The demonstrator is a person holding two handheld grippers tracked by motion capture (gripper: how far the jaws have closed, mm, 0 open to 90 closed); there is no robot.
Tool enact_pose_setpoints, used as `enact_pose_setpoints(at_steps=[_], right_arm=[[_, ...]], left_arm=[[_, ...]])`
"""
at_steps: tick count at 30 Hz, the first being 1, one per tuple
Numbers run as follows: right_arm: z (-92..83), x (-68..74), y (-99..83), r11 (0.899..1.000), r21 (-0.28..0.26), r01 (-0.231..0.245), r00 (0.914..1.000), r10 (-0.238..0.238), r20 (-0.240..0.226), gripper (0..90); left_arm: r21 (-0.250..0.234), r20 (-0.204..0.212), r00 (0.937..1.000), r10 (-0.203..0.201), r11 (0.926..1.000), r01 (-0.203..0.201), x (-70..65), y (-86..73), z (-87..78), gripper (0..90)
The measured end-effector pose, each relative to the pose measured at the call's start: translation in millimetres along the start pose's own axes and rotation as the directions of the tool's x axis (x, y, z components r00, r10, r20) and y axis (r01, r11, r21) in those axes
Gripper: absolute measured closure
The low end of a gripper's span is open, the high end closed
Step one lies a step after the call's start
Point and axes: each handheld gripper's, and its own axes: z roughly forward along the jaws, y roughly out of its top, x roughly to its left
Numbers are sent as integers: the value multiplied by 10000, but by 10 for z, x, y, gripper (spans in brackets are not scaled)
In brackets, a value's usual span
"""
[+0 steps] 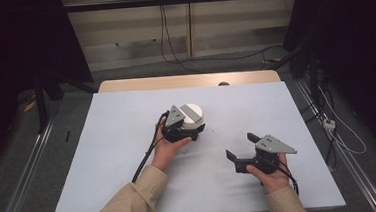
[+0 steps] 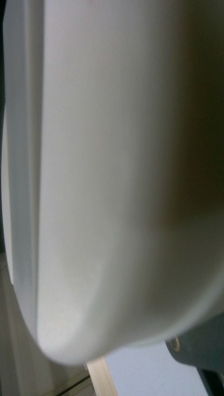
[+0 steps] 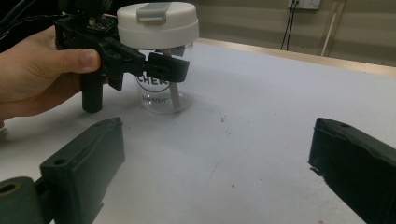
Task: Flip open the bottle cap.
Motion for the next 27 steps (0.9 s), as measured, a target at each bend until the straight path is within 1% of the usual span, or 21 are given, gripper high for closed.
enact_pose_setpoints(at_steps=[1, 2, 3, 5, 7, 8, 11, 13, 14, 16, 17, 19, 21, 23, 24, 25, 26, 27], right_arm=[[13, 5, 3, 10000, 18, 24, 10000, -24, -19, 30], [27, 10, 8, 10000, 14, 32, 10000, -32, -36, 30], [42, 14, 14, 10000, 17, 12, 10000, -12, -55, 30], [75, 21, 28, 10000, 31, 43, 10000, -43, -33, 31], [106, 26, 43, 10000, 44, 55, 10000, -55, -22, 36], [119, 32, 51, 10000, 65, 16, 10000, -16, -10, 40], [149, 36, 74, 10000, 32, -42, 10000, 42, -6, 63], [166, 27, 87, 9999, 143, 12, 10000, -12, 4, 64], [173, 26, 92, 9999, 138, -84, 10000, 83, 40, 69], [184, 21, 105, 9999, 109, -112, 9999, 112, 4, 97], [187, 27, 114, 9998, 73, -157, 9999, 157, 33, 124], [202, 33, 134, 10000, 39, -62, 10000, 62, -23, 191], [237, 36, 156, 9999, 116, -49, 10000, 49, -28, 205], [269, 44, 184, 9997, 206, -100, 9999, 102, -113, 275], [284, 48, 198, 9996, 284, -88, 9999, 90, -82, 287], [302, 51, 213, 9996, 287, -85, 9999, 87, -65, 309], [319, 56, 228, 9994, 319, -128, 9998, 132, -131, 334], [338, 63, 245, 9993, 348, -120, 9998, 127, -172, 356]], left_arm=[[-8, 58, 10000, -23, 10000, 23, 1, -1, 2, 186], [7, -50, 10000, 48, 10000, -48, 2, 0, -4, 186], [10, 50, 10000, 35, 10000, -35, 0, 0, 1, 186], [19, 3, 10000, 87, 10000, -87, -3, 1, 0, 186], [14, 16, 10000, 53, 10000, -53, -3, 0, -1, 186], [36, 18, 9999, 123, 9999, -124, -3, 1, -1, 186], [14, 26, 10000, 48, 10000, -48, -4, 1, 1, 185], [-6, 51, 10000, -33, 10000, 33, 2, 0, 3, 186], [-4, 56, 10000, -32, 10000, 32, 3, 0, 2, 186], [10, 34, 10000, -6, 10000, 6, -1, 0, 0, 186], [22, 21, 10000, 61, 10000, -61, -3, 0, -1, 186], [33, 9, 9999, 142, 9999, -142, -4, 0, -3, 186], [20, 40, 10000, 59, 10000, -59, 1, -1, -2, 186], [9, 80, 10000, 18, 10000, -18, 5, -1, 0, 186], [-1, 42, 10000, -27, 10000, 27, 2, -1, 0, 186], [20, 128, 9999, 49, 10000, -50, 9, 0, 2, 186], [26, -14, 10000, 96, 10000, -96, 7, 1, -4, 186], [14, 57, 10000, 27, 10000, -27, 2, 0, 0, 186]])
